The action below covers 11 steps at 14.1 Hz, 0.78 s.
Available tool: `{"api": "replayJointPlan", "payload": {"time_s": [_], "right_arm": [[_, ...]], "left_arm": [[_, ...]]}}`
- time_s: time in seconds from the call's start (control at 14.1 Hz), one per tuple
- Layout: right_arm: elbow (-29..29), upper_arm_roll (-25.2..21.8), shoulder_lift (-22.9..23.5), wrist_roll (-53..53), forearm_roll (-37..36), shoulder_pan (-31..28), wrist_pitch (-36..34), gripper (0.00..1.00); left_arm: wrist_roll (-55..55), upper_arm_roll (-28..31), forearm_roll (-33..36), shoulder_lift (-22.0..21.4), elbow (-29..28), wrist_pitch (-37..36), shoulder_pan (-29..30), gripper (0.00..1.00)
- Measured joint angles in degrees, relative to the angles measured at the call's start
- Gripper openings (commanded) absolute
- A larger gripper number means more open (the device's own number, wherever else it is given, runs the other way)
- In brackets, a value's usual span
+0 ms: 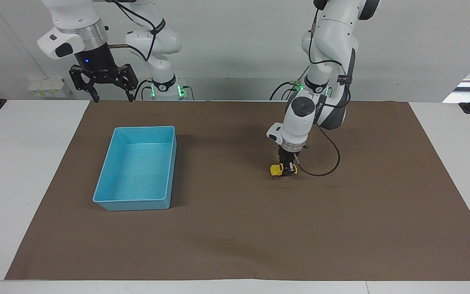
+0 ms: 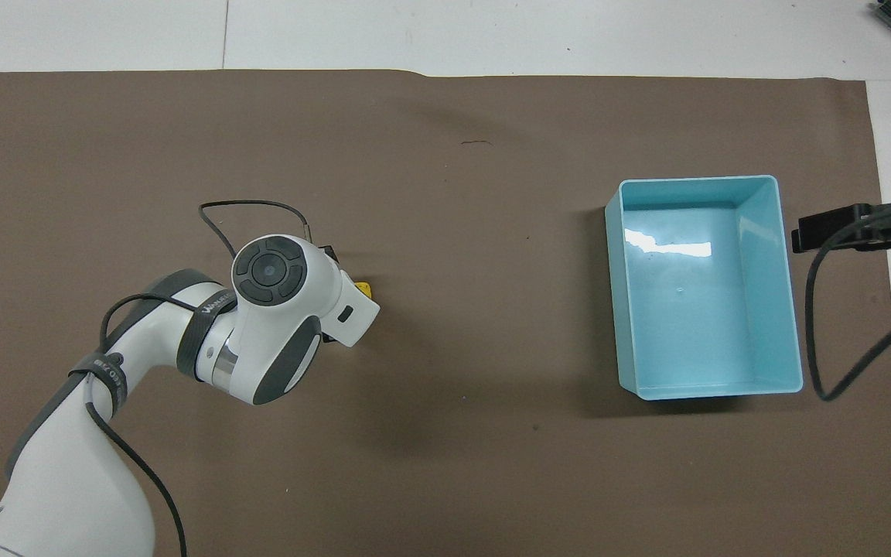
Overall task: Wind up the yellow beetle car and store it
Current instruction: 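Drag the car back along the table with the left gripper to wind it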
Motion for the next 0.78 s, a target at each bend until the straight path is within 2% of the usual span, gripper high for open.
{"api": "replayJointPlan", "payload": {"time_s": [0.78], "right_arm": [[0.0,0.0,-0.1,0.0,0.0,0.0,-0.1,1.00]], "left_arm": [[5.8,-0.1,-0.7,-1.9,-2.7,0.6,3.9,0.00]]}}
